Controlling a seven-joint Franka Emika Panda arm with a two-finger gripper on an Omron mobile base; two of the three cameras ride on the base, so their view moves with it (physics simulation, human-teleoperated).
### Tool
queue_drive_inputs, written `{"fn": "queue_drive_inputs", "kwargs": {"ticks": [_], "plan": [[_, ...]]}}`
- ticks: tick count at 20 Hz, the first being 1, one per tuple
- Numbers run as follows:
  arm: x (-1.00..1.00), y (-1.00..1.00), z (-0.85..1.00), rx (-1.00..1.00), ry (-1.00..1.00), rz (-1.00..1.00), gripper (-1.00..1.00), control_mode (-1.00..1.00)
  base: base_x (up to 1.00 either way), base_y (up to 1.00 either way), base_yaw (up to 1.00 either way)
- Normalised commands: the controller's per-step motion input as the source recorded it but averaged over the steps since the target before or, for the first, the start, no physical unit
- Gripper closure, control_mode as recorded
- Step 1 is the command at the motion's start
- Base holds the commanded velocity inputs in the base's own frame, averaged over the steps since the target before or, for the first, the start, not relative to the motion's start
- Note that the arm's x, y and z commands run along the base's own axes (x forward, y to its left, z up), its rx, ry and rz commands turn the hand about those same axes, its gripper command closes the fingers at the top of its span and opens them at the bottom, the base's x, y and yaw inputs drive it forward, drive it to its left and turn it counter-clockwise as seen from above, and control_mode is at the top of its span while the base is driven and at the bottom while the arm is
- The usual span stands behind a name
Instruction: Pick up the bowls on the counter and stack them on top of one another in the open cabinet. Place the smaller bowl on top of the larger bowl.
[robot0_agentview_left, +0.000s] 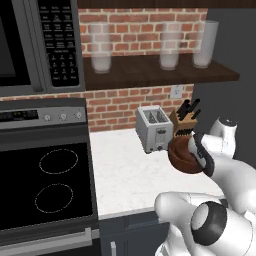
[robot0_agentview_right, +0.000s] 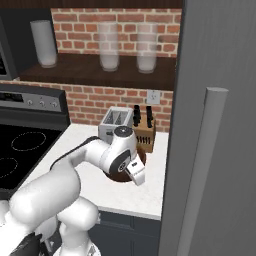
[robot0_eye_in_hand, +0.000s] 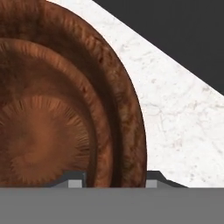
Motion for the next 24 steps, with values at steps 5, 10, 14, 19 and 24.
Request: {"fn": "queue_drive_inputs", "kwargs": {"ticks": [5,10,14,19,24], "plan": [[-0.41,0.6,1.0,0.0,-0.24,0.0,1.0,-1.0,0.0,0.0,0.0],[-0.58,0.48,1.0,0.0,-0.27,0.01,1.0,-1.0,0.0,0.0,0.0],[-0.51,0.56,1.0,0.0,-0.27,0.01,1.0,-1.0,0.0,0.0,0.0],[-0.34,0.66,1.0,0.0,-0.24,0.0,1.0,-1.0,0.0,0.0,0.0],[-0.17,0.68,1.0,0.0,-0.1,0.0,1.0,-1.0,0.0,0.0,0.0]]}}
